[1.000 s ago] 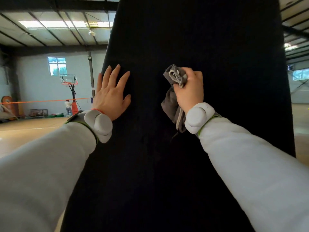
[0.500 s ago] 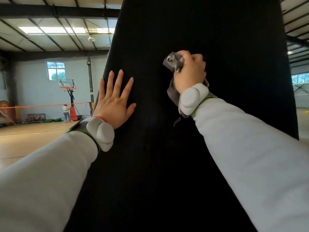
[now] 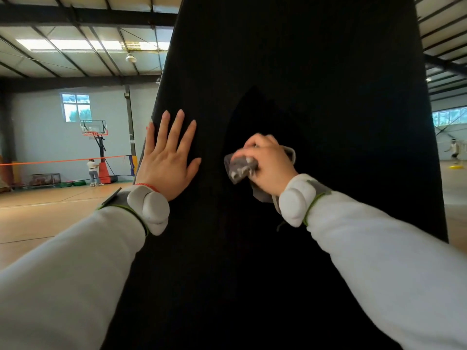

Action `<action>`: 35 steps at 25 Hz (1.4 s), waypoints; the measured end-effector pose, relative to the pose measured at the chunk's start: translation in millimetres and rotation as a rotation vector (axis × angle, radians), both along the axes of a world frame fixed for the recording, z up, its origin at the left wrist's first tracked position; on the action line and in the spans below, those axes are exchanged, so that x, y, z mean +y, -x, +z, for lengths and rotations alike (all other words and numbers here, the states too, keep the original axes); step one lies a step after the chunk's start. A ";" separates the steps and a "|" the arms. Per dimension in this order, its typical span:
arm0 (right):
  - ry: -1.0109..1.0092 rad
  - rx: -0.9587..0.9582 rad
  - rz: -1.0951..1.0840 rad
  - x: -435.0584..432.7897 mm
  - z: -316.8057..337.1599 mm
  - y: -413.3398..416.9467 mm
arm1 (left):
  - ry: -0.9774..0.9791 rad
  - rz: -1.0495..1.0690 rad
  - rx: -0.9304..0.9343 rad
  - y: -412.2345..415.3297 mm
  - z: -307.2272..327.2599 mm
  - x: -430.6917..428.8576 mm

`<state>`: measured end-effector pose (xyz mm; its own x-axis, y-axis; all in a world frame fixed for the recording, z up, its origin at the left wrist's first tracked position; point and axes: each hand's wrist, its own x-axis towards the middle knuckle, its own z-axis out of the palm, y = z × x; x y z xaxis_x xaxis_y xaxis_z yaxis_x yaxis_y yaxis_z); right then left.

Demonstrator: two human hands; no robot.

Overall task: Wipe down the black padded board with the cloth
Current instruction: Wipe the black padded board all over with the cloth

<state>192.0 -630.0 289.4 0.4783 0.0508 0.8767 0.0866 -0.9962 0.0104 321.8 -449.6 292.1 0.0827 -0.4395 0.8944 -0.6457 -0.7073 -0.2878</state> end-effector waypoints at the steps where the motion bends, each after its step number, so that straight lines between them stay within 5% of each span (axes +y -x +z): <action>1: -0.070 -0.098 -0.038 0.7 15.1 -0.5 | -0.001 0.009 -0.002 -1.4 0.3 0.0; 3: -0.231 -0.283 -0.152 6.2 53.0 -1.2 | 0.000 0.016 -0.012 -3.1 1.2 -0.2; 6: -0.342 -0.289 -0.244 12.3 78.6 -15.9 | 0.004 0.012 -0.033 -6.9 -0.1 -1.1; 12: -0.024 -0.232 -0.049 13.8 14.8 -25.6 | 0.043 -0.045 -0.061 -5.1 -2.0 -3.5; 18: 0.103 0.128 0.050 6.2 -5.4 0.9 | 0.159 -0.017 0.015 -4.7 -11.6 -2.8; 23: -0.292 -0.311 -0.123 14.6 76.2 -8.4 | 0.125 0.009 -0.019 -8.3 -10.9 -0.3; 27: -0.140 -0.285 -0.078 24.6 46.5 -35.5 | 0.128 0.024 -0.032 -8.7 -13.8 -3.3; 31: 0.065 -0.157 0.079 22.1 -10.4 -28.0 | 0.131 0.020 -0.026 -5.7 -14.5 -3.8; 35: 0.182 0.174 0.076 14.6 -13.6 -10.0 | 0.126 0.019 -0.020 -5.6 -13.0 -2.7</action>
